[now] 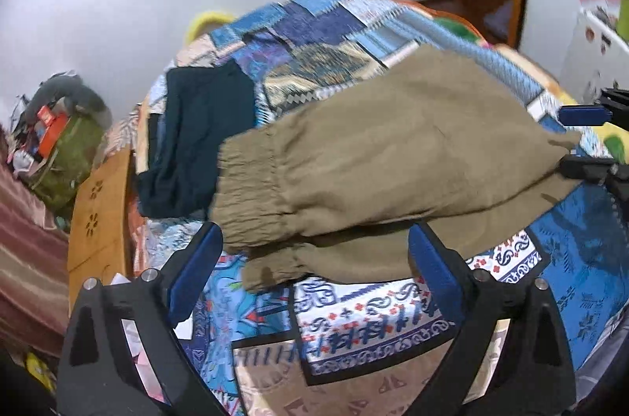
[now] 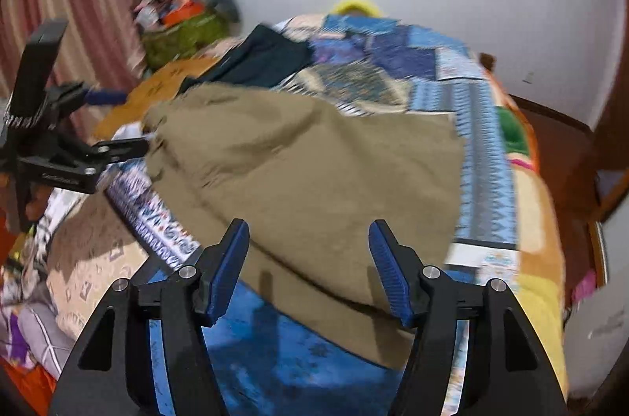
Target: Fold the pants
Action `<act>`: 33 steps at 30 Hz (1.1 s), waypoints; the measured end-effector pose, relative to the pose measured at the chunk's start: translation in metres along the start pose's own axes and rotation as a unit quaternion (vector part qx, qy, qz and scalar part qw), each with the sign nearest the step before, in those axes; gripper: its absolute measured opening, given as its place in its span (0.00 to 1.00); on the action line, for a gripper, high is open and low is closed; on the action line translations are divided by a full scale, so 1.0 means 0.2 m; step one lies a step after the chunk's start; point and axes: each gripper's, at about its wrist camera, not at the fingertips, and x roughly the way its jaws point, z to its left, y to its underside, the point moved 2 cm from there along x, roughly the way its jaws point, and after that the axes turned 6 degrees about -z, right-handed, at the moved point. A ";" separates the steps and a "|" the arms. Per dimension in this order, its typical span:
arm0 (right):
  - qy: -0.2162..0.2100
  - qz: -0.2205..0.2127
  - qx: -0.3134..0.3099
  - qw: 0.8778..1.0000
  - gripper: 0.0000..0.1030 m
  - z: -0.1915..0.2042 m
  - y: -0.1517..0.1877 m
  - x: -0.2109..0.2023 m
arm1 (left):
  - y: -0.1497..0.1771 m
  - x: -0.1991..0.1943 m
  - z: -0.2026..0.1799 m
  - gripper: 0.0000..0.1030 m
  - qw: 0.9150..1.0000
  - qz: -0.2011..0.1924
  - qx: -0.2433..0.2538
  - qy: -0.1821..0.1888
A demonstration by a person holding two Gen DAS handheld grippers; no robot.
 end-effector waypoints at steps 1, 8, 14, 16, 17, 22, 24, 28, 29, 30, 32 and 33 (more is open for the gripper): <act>-0.005 0.007 -0.006 1.000 0.58 0.03 0.01 0.03 | 0.00 0.02 -0.02 0.93 1.000 0.008 0.003 0.006; -0.026 0.032 -0.040 0.998 0.58 0.14 0.00 0.21 | -0.06 0.12 -0.04 0.93 0.999 0.022 0.012 0.022; -0.033 0.018 -0.036 0.999 0.57 0.17 -0.08 0.28 | -0.14 0.12 0.01 0.93 0.999 0.016 -0.019 0.045; -0.028 0.013 -0.042 0.999 0.52 0.18 -0.10 0.30 | -0.15 0.11 0.02 0.93 0.998 0.017 -0.028 0.052; -0.034 0.012 -0.041 0.999 0.39 0.19 -0.11 0.30 | -0.14 0.11 0.01 0.93 0.998 0.016 -0.029 0.055; -0.046 -0.004 -0.043 0.998 0.13 0.19 -0.14 0.26 | -0.11 0.10 -0.05 0.93 0.998 0.007 -0.001 0.065; -0.045 -0.010 -0.045 0.998 0.10 0.19 -0.15 0.24 | -0.11 0.12 -0.07 0.93 0.998 0.006 0.012 0.059; -0.037 -0.023 -0.045 0.998 0.07 0.19 -0.16 0.19 | -0.14 0.12 -0.08 0.64 0.999 -0.001 0.020 0.049; -0.036 -0.027 -0.044 0.998 0.07 0.19 -0.17 0.18 | -0.16 0.11 -0.09 0.57 0.998 -0.002 0.021 0.051; -0.036 -0.032 -0.042 0.998 0.07 0.19 -0.17 0.16 | -0.16 0.11 -0.09 0.55 0.998 -0.004 0.021 0.054; -0.035 -0.039 -0.042 0.998 0.06 0.19 -0.18 0.13 | -0.17 0.06 -0.09 0.48 0.998 -0.018 0.026 0.060; -0.035 -0.044 -0.044 0.997 0.06 0.20 -0.18 0.11 | -0.18 0.03 -0.10 0.47 0.998 -0.026 0.030 0.058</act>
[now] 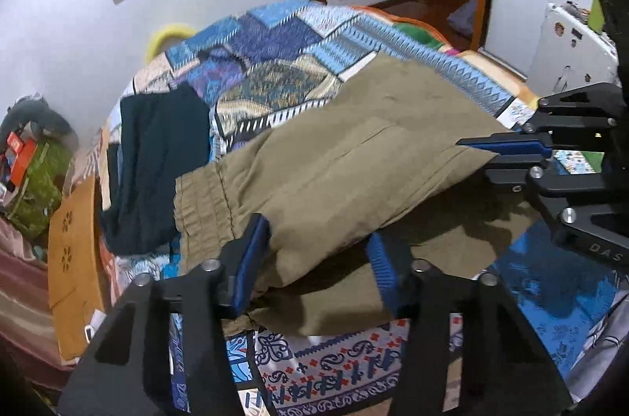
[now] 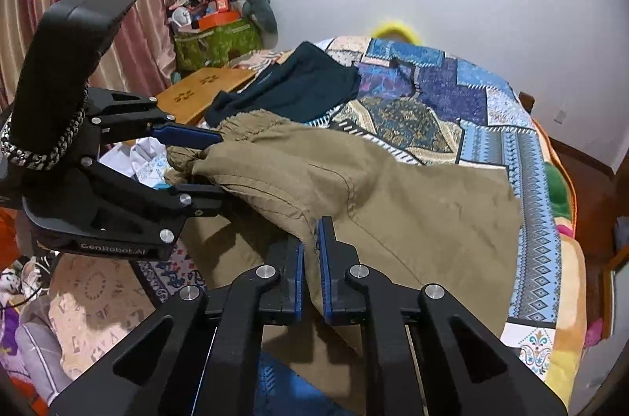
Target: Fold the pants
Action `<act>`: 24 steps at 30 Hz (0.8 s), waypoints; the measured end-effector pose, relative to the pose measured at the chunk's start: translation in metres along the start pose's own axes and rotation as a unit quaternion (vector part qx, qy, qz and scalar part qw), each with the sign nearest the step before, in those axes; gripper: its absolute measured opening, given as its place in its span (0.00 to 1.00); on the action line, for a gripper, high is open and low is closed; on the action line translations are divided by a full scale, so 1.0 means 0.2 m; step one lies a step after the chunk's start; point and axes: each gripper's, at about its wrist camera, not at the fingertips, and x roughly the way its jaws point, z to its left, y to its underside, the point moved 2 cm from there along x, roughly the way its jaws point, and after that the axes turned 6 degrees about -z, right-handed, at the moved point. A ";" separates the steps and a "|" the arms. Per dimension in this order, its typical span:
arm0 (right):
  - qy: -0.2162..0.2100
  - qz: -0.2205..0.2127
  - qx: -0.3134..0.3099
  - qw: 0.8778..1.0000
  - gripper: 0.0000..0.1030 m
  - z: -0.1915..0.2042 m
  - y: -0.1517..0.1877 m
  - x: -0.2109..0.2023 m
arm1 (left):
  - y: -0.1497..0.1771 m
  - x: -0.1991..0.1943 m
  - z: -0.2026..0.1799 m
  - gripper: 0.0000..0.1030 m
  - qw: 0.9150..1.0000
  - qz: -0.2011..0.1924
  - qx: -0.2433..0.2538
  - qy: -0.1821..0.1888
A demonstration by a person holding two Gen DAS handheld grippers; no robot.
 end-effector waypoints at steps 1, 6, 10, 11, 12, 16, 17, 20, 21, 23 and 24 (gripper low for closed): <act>0.000 -0.005 -0.003 1.000 0.06 0.01 0.00 -0.02 | 0.00 -0.02 0.00 0.45 1.000 -0.004 0.002 -0.002; -0.009 -0.015 -0.008 1.000 0.06 0.05 -0.02 -0.09 | 0.01 -0.10 0.00 0.44 1.000 -0.016 -0.004 -0.001; -0.020 -0.004 -0.003 1.000 0.06 0.07 0.03 -0.07 | 0.07 -0.10 0.02 0.44 1.000 -0.004 -0.027 0.013; -0.024 0.003 0.002 1.000 0.06 0.07 0.04 -0.05 | 0.10 -0.08 0.03 0.44 0.999 0.004 -0.036 0.017; -0.029 0.013 0.008 0.999 0.06 0.07 0.07 -0.02 | 0.12 -0.07 0.04 0.44 0.999 0.011 -0.043 0.020; -0.041 0.040 0.026 0.998 0.10 0.07 0.12 0.04 | 0.22 -0.05 0.08 0.45 0.996 0.035 -0.081 0.032; -0.041 0.043 0.024 0.998 0.10 0.08 0.14 0.05 | 0.24 -0.06 0.09 0.50 0.995 0.037 -0.086 0.029; -0.042 0.046 0.017 0.998 0.12 0.09 0.16 0.04 | 0.28 -0.09 0.12 0.73 0.995 0.036 -0.096 0.007; -0.043 0.047 0.019 0.998 0.13 0.08 0.16 0.04 | 0.30 -0.11 0.14 0.73 0.994 0.034 -0.100 0.004; -0.046 0.052 0.031 0.997 0.14 0.06 0.17 0.03 | 0.31 -0.13 0.18 0.74 0.993 0.037 -0.112 0.000; -0.045 0.056 0.035 0.997 0.14 0.06 0.17 0.02 | 0.31 -0.13 0.20 0.74 0.992 0.036 -0.118 -0.001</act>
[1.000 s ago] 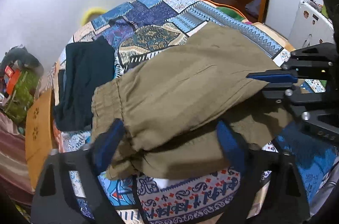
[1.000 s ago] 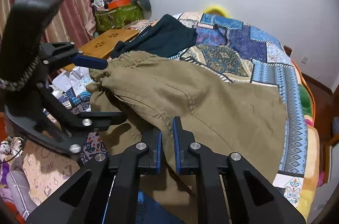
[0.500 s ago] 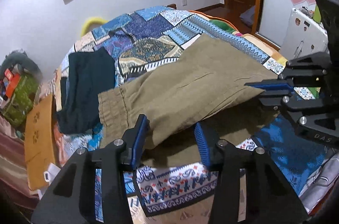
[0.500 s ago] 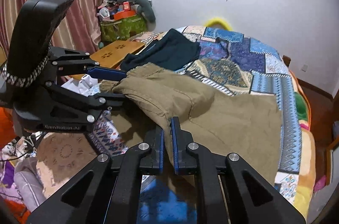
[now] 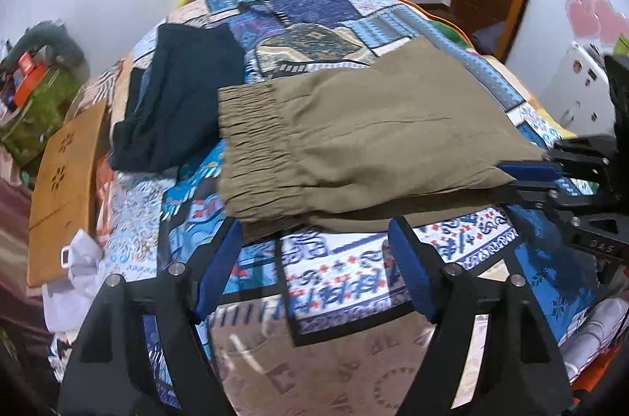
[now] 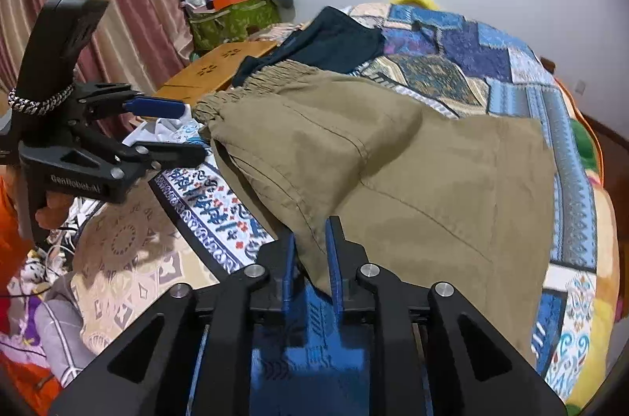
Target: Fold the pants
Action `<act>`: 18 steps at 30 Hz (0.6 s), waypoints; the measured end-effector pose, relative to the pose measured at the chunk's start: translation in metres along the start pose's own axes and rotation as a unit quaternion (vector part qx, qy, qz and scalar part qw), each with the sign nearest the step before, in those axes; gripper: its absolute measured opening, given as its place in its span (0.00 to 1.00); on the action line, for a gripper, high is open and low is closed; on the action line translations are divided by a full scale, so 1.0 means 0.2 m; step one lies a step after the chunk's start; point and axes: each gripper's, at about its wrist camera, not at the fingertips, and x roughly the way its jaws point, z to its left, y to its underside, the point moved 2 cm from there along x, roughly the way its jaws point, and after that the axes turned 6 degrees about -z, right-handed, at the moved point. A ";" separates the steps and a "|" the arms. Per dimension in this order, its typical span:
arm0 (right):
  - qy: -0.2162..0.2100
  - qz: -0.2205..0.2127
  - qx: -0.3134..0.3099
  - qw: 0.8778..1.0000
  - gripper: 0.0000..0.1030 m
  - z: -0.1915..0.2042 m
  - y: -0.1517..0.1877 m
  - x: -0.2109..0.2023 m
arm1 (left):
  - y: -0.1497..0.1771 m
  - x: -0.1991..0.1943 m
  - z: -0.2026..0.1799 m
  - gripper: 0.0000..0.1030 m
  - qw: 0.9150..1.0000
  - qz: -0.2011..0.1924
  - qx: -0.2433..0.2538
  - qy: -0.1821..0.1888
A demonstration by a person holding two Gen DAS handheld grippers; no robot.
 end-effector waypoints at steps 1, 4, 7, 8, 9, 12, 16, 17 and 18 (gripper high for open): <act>-0.001 0.003 0.006 1.000 0.15 -0.01 0.00 -0.02 | 0.00 -0.01 0.02 0.74 1.000 -0.002 -0.008 0.000; -0.002 -0.002 0.011 1.000 0.17 -0.01 -0.01 -0.09 | -0.03 -0.03 0.10 0.74 0.999 -0.012 -0.036 0.002; 0.008 -0.019 0.010 1.000 0.18 -0.03 -0.03 -0.16 | -0.06 -0.03 0.16 0.74 0.998 -0.017 -0.058 -0.001; 0.012 -0.025 0.012 1.000 0.20 -0.04 -0.04 -0.18 | -0.07 -0.02 0.18 0.74 0.998 -0.019 -0.068 0.001; 0.016 -0.032 0.014 0.999 0.22 -0.05 -0.04 -0.20 | -0.07 -0.01 0.19 0.75 0.997 -0.019 -0.075 0.003; 0.038 -0.047 0.035 0.998 0.29 -0.13 -0.06 -0.22 | -0.08 0.05 0.24 0.75 0.995 -0.008 -0.100 0.005; 0.058 -0.040 0.092 0.993 0.29 -0.26 -0.03 -0.18 | -0.07 0.15 0.27 0.74 0.991 0.017 -0.129 0.020; 0.062 -0.037 0.100 0.992 0.29 -0.27 -0.01 -0.18 | -0.06 0.16 0.26 0.74 0.991 0.018 -0.132 0.028; 0.065 -0.033 0.108 0.991 0.29 -0.29 0.00 -0.17 | -0.06 0.17 0.25 0.74 0.990 0.019 -0.133 0.038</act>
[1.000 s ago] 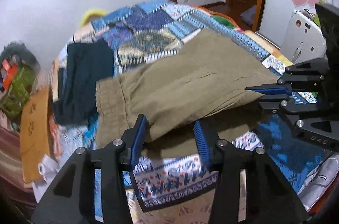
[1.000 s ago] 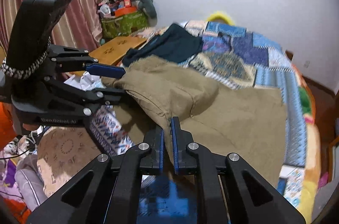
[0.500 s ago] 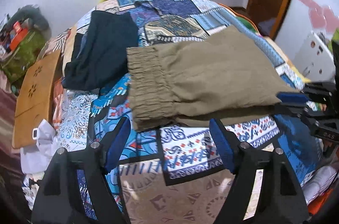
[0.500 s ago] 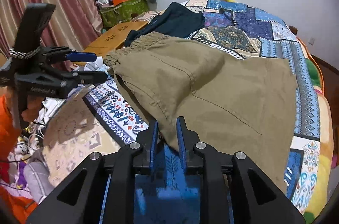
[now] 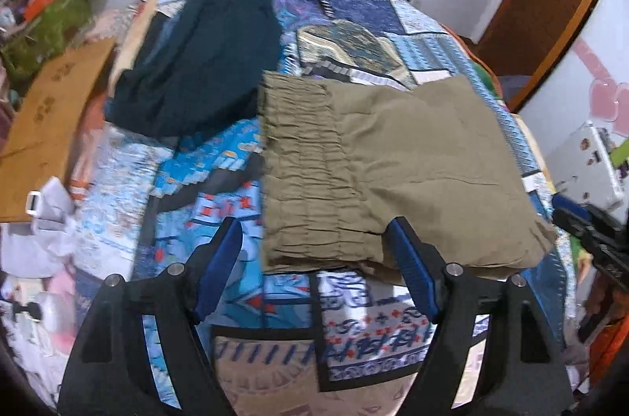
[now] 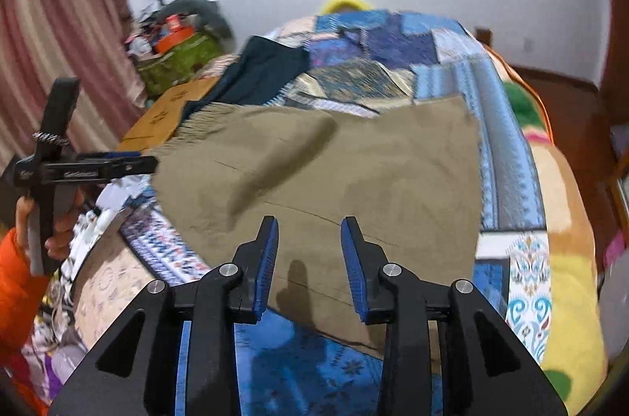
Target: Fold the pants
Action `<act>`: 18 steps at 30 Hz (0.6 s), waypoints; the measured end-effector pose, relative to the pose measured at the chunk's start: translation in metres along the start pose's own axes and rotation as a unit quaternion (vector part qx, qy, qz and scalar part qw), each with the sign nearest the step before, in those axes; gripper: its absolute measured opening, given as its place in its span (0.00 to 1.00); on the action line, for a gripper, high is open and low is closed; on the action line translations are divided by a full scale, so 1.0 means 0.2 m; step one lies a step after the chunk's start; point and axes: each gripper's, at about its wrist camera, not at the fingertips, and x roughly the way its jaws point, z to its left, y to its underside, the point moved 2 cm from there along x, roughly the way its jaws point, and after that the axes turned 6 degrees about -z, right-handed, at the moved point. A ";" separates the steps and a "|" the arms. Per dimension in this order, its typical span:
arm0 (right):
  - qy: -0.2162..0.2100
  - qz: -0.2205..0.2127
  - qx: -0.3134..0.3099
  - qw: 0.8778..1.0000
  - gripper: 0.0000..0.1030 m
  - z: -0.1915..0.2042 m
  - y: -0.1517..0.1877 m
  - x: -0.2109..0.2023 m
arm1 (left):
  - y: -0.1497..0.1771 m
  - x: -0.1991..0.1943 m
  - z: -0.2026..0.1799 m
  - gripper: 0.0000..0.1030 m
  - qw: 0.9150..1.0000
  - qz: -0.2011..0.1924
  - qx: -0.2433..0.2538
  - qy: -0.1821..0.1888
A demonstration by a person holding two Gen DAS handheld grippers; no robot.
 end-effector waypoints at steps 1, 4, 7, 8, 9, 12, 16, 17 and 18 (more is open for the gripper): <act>0.002 0.005 0.007 1.000 0.29 -0.01 0.01 0.01 | 0.00 0.01 -0.01 0.71 1.000 0.003 0.001 0.009; 0.000 0.015 0.015 1.000 0.29 -0.02 0.05 0.04 | 0.02 0.02 -0.04 0.58 1.000 0.003 0.011 0.004; -0.004 0.022 0.015 1.000 0.29 -0.01 0.08 0.07 | 0.01 0.00 -0.06 0.48 1.000 -0.009 0.024 -0.015; -0.005 0.024 0.013 1.000 0.29 -0.01 0.08 0.08 | 0.00 -0.03 -0.06 0.48 0.999 -0.021 0.027 -0.021; -0.004 0.026 0.011 1.000 0.29 0.00 0.09 0.09 | 0.00 -0.05 -0.06 0.48 0.999 -0.028 0.029 -0.025; 0.002 0.032 0.006 0.999 0.29 -0.01 0.10 0.11 | -0.01 -0.11 -0.06 0.48 0.998 -0.053 0.035 -0.030; 0.004 0.044 0.012 0.999 0.29 -0.04 0.14 0.13 | 0.00 -0.09 -0.06 0.48 0.997 -0.047 0.049 -0.048; 0.006 0.044 0.010 0.999 0.29 -0.04 0.15 0.13 | 0.01 -0.07 -0.05 0.48 0.997 -0.040 0.048 -0.050; 0.010 0.044 0.008 0.999 0.29 -0.05 0.15 0.12 | 0.03 -0.05 -0.04 0.48 0.997 -0.033 0.047 -0.053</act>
